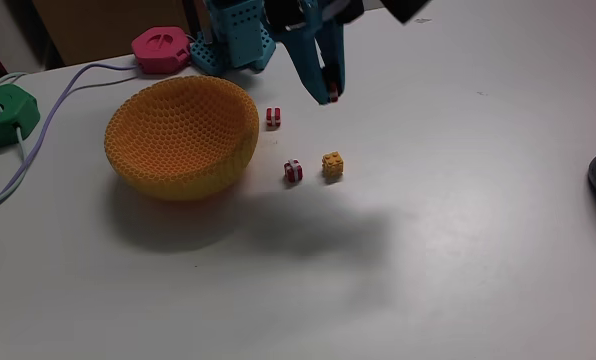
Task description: Place cube pieces into the yellow basket
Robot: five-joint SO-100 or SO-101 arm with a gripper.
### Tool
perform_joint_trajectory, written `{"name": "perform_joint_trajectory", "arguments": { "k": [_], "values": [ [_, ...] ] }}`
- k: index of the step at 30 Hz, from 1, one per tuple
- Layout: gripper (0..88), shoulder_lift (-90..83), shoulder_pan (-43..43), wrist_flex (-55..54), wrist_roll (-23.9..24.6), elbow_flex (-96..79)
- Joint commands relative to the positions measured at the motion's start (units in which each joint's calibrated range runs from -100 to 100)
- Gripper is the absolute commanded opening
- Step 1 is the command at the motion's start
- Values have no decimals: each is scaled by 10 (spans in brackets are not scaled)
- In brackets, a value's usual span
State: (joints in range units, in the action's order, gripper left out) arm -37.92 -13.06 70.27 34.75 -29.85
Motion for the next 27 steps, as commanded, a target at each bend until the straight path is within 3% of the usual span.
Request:
{"name": "perform_joint_trajectory", "arguments": {
  "k": [1,5,8,10,11,16,20,27],
  "values": [
    [0,-105,104,97,-21,71],
    [0,-182,253,162,-39,4],
    [25,-203,284,181,-10,-55],
    [261,-201,269,189,-21,-63],
    [334,-201,260,186,-32,-65],
    [393,-201,249,192,-17,-67],
    [393,-221,181,205,40,-53],
    [349,-265,-91,183,195,-117]
  ]
}}
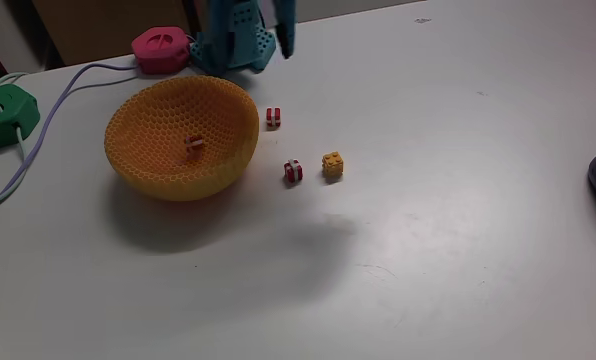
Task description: Place cube pieces into the yellow basket
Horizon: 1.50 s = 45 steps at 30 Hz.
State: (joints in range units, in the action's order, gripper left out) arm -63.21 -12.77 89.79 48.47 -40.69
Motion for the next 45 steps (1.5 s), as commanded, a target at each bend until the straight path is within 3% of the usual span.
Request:
{"name": "perform_joint_trajectory", "arguments": {
  "k": [1,5,9,23,30,45],
  "values": [
    [338,-1,-122,-21,75,-22],
    [313,69,-207,-67,121,-67],
    [299,132,-226,-115,140,-113],
    [283,169,-128,-154,135,-226],
    [298,156,-48,-201,82,-284],
    [299,135,-22,-226,75,-335]
  ]
}}
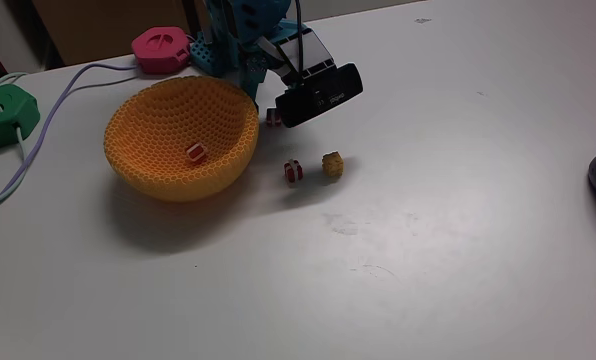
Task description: Place cube pieces into the yellow basket
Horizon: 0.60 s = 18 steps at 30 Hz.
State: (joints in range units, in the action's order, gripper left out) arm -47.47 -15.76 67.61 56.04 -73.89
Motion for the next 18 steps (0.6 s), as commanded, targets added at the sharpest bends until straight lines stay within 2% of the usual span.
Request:
{"name": "perform_joint_trajectory", "arguments": {
  "k": [1,6,7,9,11,18],
  "values": [
    [298,-27,9,-5,0,-8],
    [260,-31,16,-4,7,-17],
    [223,-28,17,-4,15,-18],
    [82,-26,23,-12,35,-27],
    [1,-26,37,-40,25,-34],
    [0,-15,42,-77,1,18]
  ]
}}
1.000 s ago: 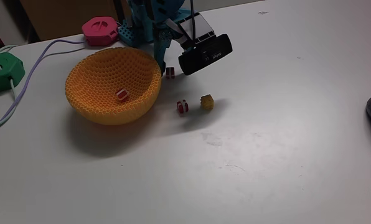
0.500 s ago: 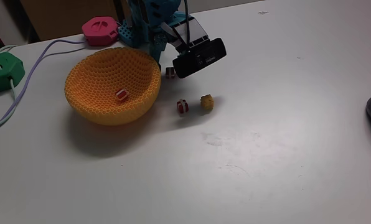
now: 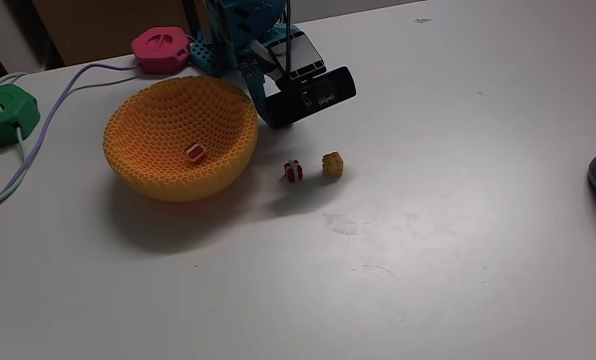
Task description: Place cube pieces into the yellow basket
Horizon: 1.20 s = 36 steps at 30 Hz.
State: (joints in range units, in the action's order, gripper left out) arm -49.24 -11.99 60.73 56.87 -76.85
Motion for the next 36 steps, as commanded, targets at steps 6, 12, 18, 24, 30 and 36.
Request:
{"name": "perform_joint_trajectory", "arguments": {
  "k": [6,12,18,24,30,36],
  "values": [
    [0,16,44,33,-109,311],
    [0,25,204,90,-207,476],
    [0,24,324,148,-232,420],
    [210,17,326,160,-266,388],
    [354,16,315,162,-294,382],
    [327,10,263,150,-248,397]
  ]
}}
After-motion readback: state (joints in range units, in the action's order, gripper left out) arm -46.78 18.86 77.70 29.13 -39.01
